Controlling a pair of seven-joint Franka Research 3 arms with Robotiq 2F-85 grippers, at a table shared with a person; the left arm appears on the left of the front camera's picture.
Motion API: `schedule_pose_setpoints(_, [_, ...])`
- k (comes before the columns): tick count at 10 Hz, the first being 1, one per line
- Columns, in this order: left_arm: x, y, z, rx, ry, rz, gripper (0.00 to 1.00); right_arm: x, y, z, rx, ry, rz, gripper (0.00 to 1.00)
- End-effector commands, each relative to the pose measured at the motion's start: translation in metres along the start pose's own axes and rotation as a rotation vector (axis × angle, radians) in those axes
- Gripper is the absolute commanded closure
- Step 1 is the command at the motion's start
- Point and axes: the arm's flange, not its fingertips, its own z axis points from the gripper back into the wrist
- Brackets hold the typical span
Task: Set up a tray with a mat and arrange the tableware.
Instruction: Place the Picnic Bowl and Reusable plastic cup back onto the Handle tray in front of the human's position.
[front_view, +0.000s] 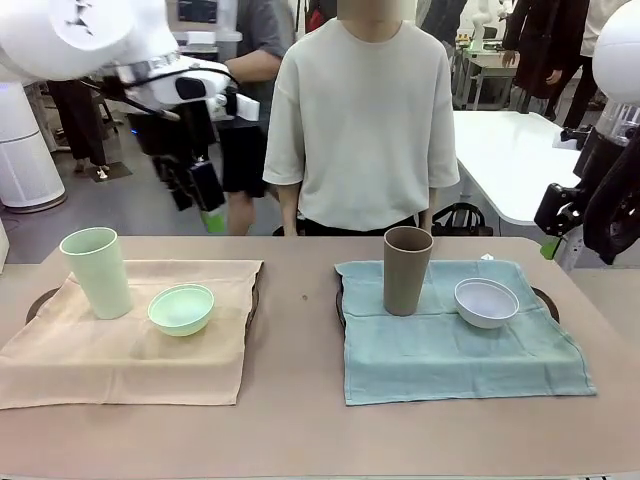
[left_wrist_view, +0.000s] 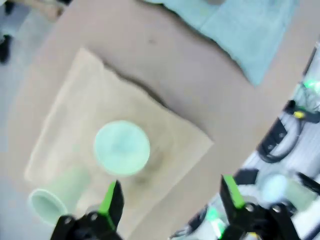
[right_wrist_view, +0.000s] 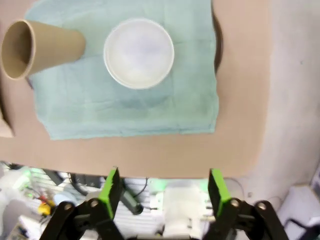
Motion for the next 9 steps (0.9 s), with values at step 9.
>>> schedule_pose_setpoints(9, [-0.068, 0.038, 0.012, 0.174, 0.236, 0.37, 0.0, -0.004, -0.006, 0.005, 0.003, 0.015, -0.064, 0.0])
